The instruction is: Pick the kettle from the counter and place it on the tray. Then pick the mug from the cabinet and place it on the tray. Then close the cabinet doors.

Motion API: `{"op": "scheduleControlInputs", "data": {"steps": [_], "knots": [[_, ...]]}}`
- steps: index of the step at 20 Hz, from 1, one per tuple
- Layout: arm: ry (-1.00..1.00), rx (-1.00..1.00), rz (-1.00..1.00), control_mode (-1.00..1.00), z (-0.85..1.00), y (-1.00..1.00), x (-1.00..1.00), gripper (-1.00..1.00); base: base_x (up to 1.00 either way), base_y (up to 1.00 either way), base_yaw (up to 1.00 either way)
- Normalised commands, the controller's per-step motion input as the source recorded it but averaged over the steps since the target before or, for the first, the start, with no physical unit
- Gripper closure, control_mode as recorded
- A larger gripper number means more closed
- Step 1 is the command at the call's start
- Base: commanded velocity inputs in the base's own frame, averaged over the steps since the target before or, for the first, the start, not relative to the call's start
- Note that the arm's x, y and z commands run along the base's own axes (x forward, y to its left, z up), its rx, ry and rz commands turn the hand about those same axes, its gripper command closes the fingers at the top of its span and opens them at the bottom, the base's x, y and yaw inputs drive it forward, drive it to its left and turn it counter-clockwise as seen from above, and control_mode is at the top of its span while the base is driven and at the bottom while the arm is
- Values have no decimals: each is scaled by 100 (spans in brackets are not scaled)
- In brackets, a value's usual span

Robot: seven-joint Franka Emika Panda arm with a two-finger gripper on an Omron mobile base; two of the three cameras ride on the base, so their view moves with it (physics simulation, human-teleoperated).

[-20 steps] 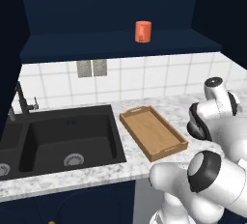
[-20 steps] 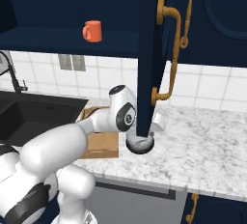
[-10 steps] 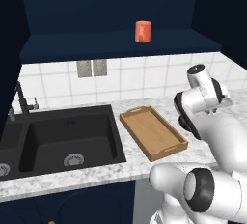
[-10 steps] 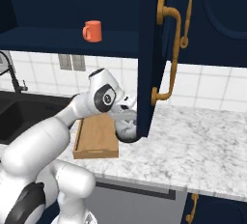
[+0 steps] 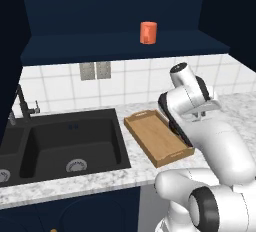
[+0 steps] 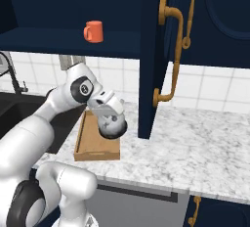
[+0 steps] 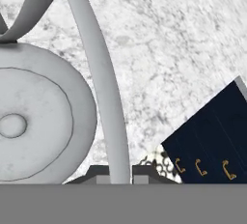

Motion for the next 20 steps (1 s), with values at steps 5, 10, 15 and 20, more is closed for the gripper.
{"op": "scheduleControlInputs", "data": {"steps": [5, 10, 15, 20], "knots": [[-2, 0, -3, -100, -10, 60, 11, 100, 0, 0, 0], [-4, 1, -2, -100, -22, 47, 13, 100, 0, 0, 0], [-1, 0, 0, -100, -33, 35, 25, 100, 0, 0, 0], [0, 0, 0, -100, -26, 10, 46, 100, 0, 0, 0]]}}
